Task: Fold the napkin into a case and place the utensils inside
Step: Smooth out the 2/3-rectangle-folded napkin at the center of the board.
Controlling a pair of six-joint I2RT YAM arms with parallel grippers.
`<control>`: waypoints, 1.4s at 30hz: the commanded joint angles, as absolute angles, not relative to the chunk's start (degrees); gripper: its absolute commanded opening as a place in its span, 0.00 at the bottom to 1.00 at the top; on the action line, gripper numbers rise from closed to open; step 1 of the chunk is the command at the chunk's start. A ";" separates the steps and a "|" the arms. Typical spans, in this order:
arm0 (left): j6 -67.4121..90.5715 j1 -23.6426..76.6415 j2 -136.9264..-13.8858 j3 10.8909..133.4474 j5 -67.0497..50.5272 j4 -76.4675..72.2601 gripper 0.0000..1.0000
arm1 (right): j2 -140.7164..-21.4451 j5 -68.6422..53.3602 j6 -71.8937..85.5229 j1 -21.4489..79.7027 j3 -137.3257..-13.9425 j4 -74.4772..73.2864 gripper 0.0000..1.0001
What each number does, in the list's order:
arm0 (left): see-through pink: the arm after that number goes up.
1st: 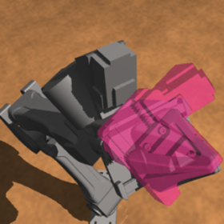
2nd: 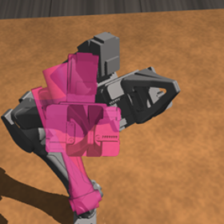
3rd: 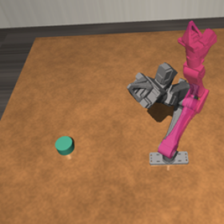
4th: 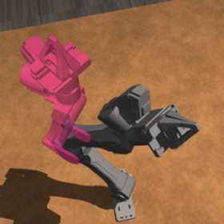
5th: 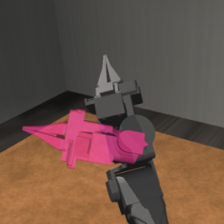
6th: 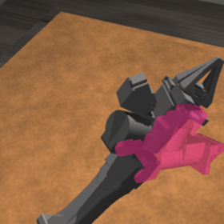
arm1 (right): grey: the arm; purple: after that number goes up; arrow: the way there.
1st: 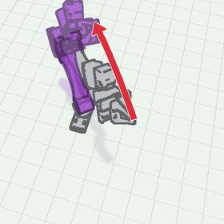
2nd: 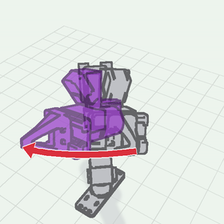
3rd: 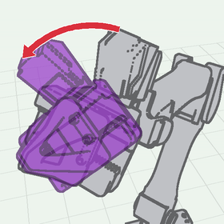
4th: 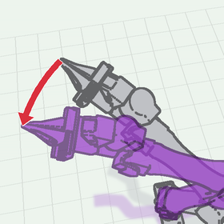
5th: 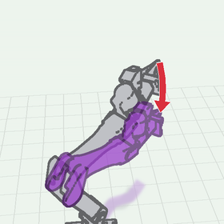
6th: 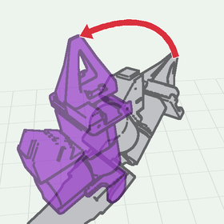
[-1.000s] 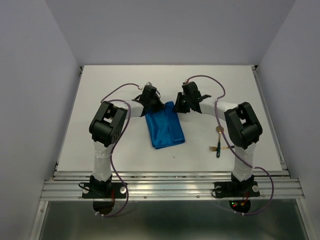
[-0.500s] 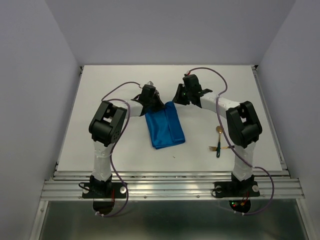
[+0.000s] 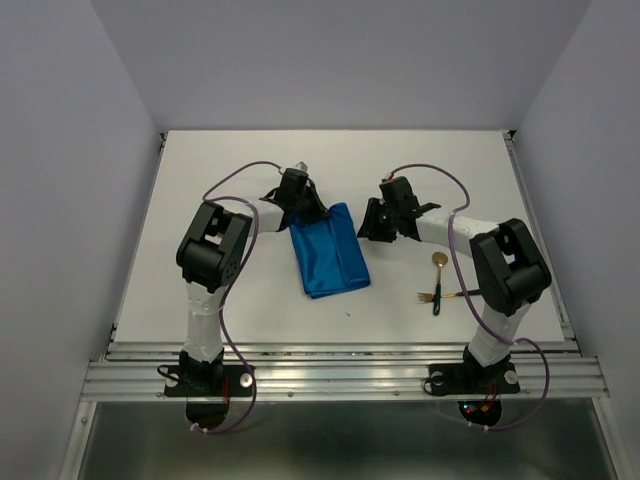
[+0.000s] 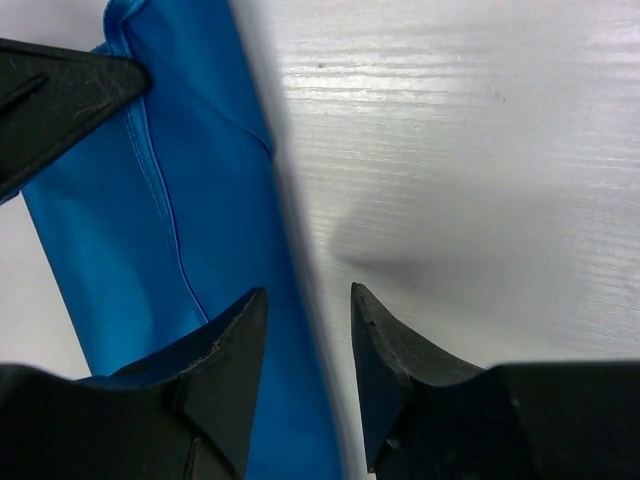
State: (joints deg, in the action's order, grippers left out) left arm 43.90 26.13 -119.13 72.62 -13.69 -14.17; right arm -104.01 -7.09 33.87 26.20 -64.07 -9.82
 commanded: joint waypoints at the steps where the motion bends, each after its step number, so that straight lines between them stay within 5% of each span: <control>1: 41.05 25.23 -116.19 73.13 -13.89 -12.84 0.00 | -102.91 -10.70 33.92 25.93 -62.76 -6.07 0.45; 14: 38.94 24.52 -115.76 72.86 -16.43 -13.45 0.00 | -110.65 -23.38 40.69 23.47 -60.03 6.94 0.53; 32: 37.09 24.52 -115.75 72.42 -18.19 -14.15 0.00 | -118.90 -33.57 54.66 19.16 -57.92 23.11 0.47; 42: 36.04 24.08 -114.96 72.60 -20.48 -14.33 0.00 | -119.27 -27.78 55.29 17.58 -61.60 22.33 0.56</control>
State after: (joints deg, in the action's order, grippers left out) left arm 37.69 24.62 -118.69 72.62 -18.26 -13.45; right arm -118.30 -34.02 56.69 18.70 -59.75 25.08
